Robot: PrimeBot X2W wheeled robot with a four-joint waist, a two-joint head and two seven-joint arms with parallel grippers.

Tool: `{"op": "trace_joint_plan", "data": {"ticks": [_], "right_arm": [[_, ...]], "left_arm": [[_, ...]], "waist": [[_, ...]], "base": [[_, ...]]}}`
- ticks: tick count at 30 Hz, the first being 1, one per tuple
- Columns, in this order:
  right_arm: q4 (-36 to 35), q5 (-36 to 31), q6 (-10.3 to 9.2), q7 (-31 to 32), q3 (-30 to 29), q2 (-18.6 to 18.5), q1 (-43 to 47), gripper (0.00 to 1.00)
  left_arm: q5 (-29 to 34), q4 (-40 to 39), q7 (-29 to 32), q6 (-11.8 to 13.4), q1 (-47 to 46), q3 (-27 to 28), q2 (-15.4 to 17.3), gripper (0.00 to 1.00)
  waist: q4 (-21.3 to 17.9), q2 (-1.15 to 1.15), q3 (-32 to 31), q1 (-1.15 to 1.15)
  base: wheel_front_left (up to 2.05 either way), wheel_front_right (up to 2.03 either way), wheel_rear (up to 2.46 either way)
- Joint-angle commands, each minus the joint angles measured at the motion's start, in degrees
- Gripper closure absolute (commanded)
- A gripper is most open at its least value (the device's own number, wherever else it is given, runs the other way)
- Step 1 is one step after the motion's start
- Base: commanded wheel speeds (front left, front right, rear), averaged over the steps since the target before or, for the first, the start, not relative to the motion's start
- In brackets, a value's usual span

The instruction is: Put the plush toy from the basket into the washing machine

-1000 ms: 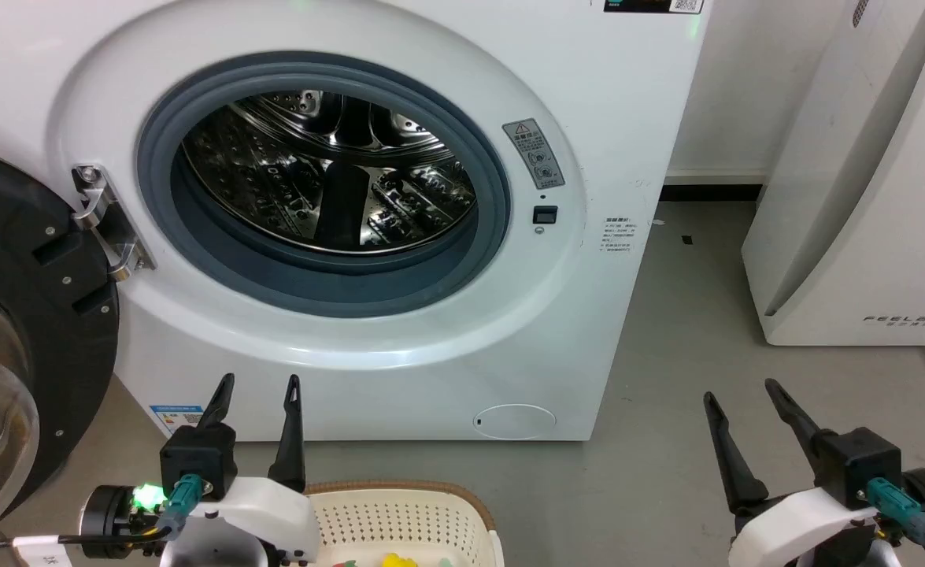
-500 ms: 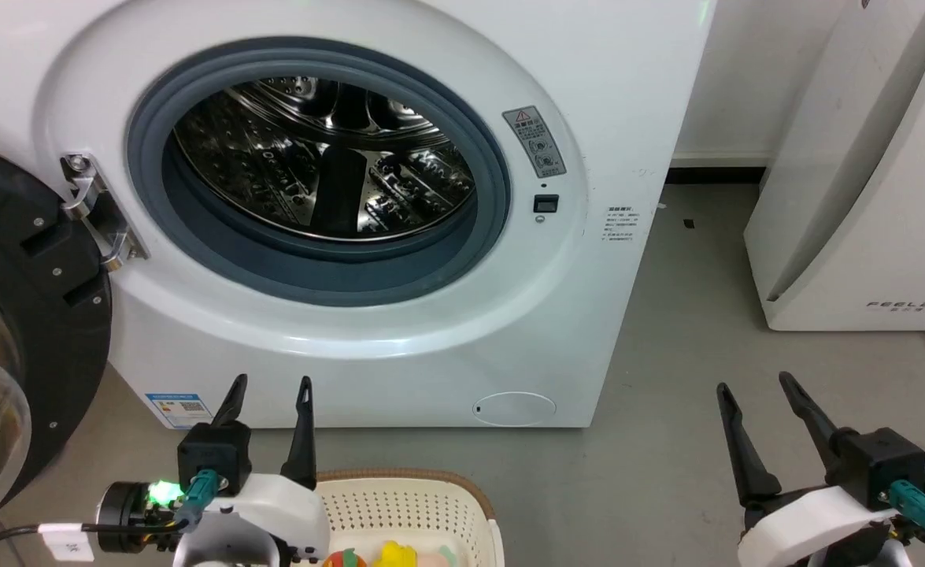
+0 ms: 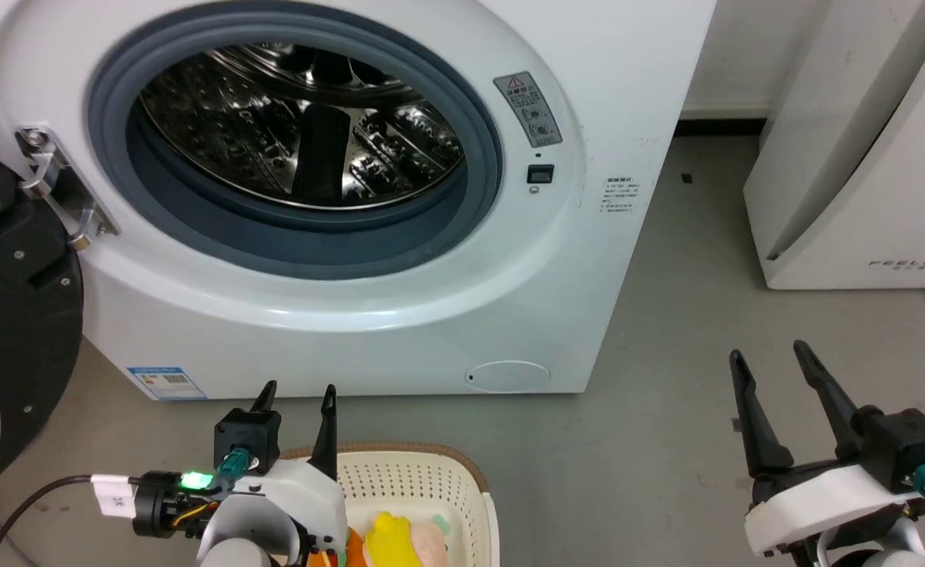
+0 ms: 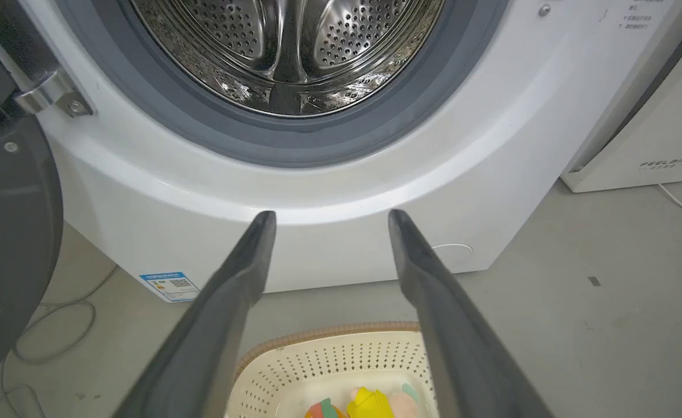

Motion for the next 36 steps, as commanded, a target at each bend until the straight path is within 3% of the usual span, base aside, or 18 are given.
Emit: {"op": "trace_joint_plan", "data": {"ticks": [1,3,19,36], "right_arm": [[-0.42,0.56,-0.01,-0.48,-0.27,-0.01,-0.96,0.0],[-0.76,1.18,-0.02,-1.07,-0.43,-0.01,-1.87,0.0],[-1.93,3.36,-0.02,-2.98,0.27,-0.01,-5.94,0.0],[-3.7,5.34,-0.03,-5.01,-0.33,-0.01,-10.32,0.0]], "left_arm": [[-0.42,0.96,-0.42,-0.34,-1.14,-0.3,0.19,0.0],[-0.85,5.15,-0.48,-0.79,-3.24,-0.85,0.2,0.0],[-1.65,15.25,1.48,-1.14,-9.27,-3.27,1.0,0.0],[-3.51,25.33,3.31,0.44,-15.82,-5.09,2.41,0.0]], "waist": [[-0.16,0.0,0.53,0.0],[-0.41,0.0,2.66,0.0],[-1.37,0.0,11.41,0.0],[-2.37,0.0,21.88,0.0]], "base": [[0.0,0.0,0.0],[0.0,0.0,0.0],[0.0,0.0,0.0],[0.0,0.0,0.0]]}}
